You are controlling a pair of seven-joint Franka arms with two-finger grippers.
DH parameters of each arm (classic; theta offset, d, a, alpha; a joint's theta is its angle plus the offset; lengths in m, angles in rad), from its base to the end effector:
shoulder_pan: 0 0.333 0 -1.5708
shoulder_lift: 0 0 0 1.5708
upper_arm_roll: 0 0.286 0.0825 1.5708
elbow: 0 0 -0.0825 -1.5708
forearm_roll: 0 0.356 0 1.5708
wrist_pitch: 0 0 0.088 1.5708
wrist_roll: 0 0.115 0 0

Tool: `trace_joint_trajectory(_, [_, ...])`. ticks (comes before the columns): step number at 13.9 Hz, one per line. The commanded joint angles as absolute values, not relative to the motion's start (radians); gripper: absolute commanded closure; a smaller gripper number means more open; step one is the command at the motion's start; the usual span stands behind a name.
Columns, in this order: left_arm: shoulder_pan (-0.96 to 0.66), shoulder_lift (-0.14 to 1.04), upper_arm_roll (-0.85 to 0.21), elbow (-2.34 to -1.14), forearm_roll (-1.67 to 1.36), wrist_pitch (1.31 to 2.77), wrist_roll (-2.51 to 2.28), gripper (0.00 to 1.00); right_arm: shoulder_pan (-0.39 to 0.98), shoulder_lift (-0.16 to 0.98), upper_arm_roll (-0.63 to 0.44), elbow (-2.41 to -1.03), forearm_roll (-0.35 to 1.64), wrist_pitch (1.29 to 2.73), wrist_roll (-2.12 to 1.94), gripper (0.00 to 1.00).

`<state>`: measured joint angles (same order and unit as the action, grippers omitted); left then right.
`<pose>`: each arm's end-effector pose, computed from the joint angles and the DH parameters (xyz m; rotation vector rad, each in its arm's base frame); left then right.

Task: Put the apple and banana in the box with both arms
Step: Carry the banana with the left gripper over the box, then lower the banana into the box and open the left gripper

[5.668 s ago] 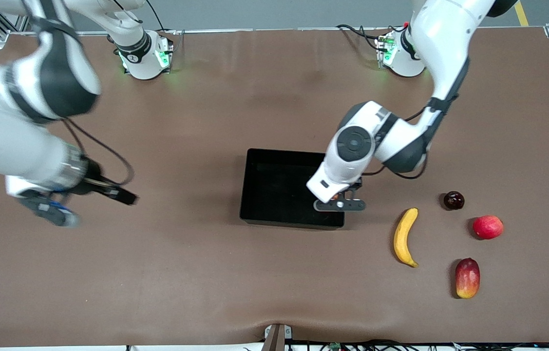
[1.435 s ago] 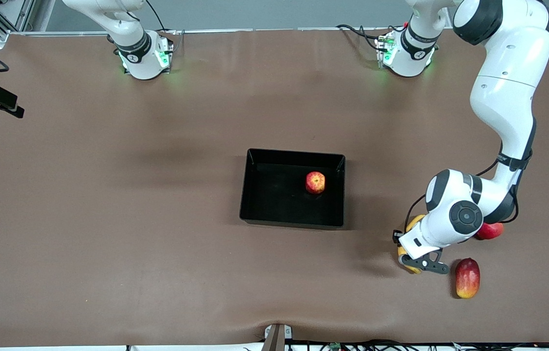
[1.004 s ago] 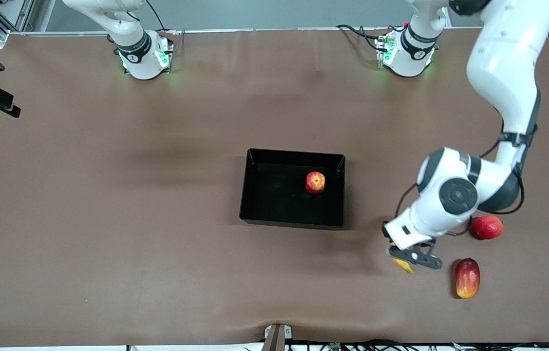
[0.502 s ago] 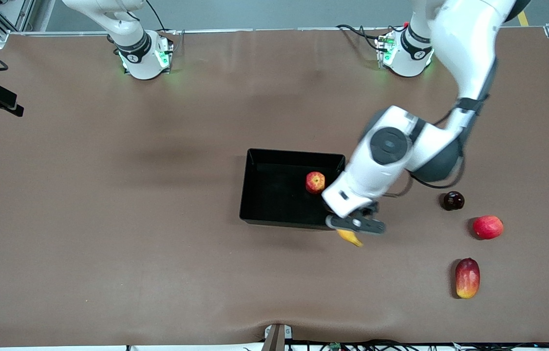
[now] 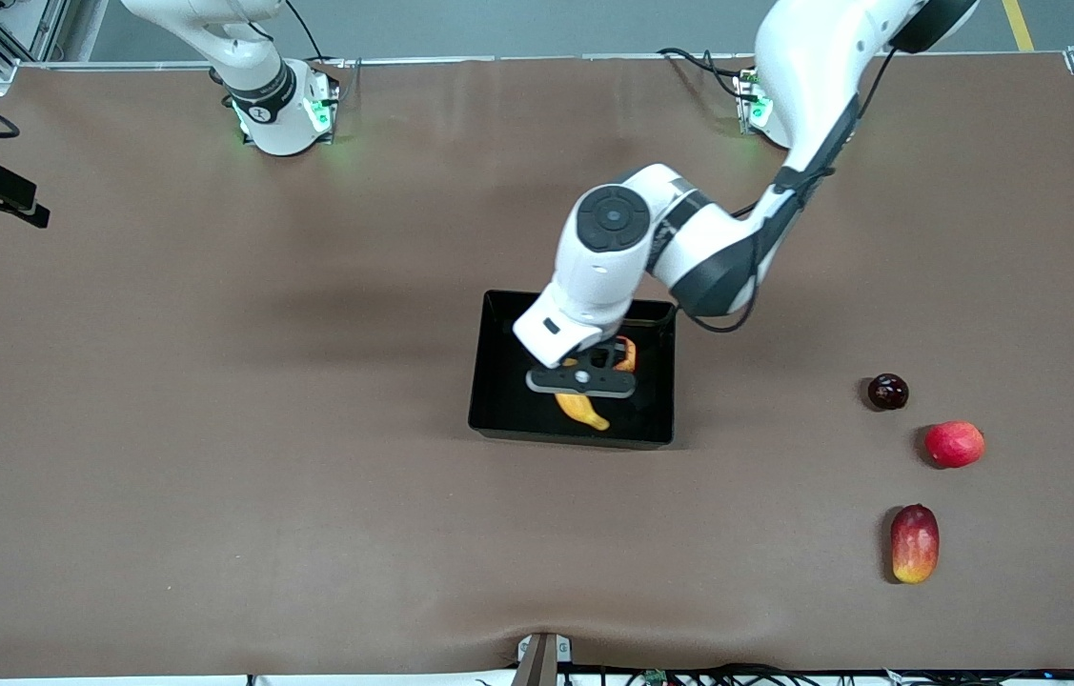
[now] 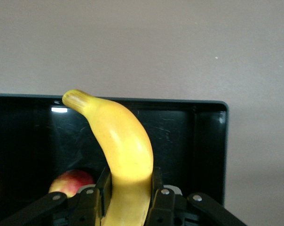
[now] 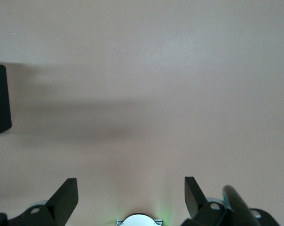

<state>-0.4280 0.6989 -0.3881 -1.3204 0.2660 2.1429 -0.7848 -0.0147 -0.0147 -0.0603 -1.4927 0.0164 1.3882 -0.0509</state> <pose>0.5356 -0.4603 0.3403 3.0081 -0.0776 0.1801 0.5012 -0.0358 0.6129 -3.1156 0.0340 0.1381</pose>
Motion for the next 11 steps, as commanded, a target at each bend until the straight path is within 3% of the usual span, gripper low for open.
trace_joint_trajectory(1, [-0.475, 0.764, -0.376, -1.278, 0.252, 2.193, -0.822, 1.00, 0.003, -0.032, -0.074, -1.508, 0.003, 1.385, -0.060, 0.00])
trace_joint_trajectory(11, [-0.581, 0.890, -0.276, -1.278, 0.255, 2.325, -0.825, 1.00, 0.005, -0.032, -0.074, -1.511, 0.003, 1.385, -0.060, 0.00])
